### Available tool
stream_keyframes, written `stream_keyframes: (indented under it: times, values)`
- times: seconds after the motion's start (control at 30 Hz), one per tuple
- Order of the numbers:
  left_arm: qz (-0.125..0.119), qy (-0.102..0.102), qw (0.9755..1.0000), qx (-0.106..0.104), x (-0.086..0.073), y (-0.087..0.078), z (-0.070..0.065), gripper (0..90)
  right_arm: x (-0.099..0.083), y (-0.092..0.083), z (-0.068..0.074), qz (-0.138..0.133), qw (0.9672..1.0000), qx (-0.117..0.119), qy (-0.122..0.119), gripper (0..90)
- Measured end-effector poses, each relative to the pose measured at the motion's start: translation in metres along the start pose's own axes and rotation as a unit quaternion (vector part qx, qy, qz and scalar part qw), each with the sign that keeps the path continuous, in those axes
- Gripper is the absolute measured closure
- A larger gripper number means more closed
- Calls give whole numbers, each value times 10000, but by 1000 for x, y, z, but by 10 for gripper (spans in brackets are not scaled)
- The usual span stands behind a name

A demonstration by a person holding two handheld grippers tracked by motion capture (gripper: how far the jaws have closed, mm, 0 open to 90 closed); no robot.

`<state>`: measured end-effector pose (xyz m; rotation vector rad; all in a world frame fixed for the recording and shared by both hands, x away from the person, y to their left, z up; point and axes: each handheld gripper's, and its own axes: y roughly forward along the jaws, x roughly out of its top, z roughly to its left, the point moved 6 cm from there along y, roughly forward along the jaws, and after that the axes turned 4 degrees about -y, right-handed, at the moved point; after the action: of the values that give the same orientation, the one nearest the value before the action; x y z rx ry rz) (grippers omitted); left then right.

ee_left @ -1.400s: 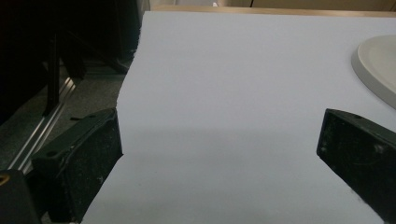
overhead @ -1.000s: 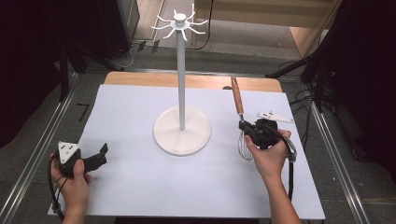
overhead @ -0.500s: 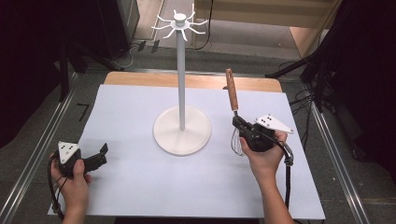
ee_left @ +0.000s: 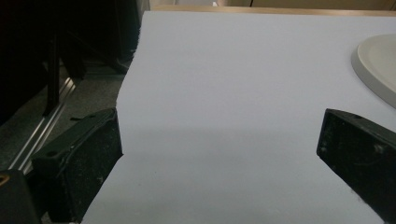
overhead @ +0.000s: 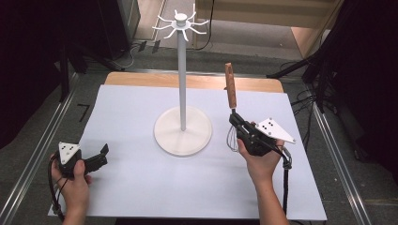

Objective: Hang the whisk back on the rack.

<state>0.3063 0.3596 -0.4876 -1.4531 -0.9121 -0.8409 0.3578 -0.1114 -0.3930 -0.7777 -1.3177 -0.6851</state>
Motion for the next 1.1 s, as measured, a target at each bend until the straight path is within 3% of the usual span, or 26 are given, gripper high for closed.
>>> stream_keyframes:
  times: [0.23,0.47,0.6,0.97,1.1]
  values:
    - [4,13,10000,-6,0,0,0,6,6,0,6,-275,9995,90,99,846]
    - [7,15,10000,-9,0,0,0,6,12,3,14,-590,9981,164,28,846]
    - [7,10,10000,-9,0,0,0,6,19,4,20,-751,9966,326,69,846]
    - [12,10,10000,-13,0,0,0,6,35,7,31,-1034,9931,559,35,845]
    - [17,5,10000,-11,0,0,0,6,41,10,36,-1120,9917,622,-77,845]
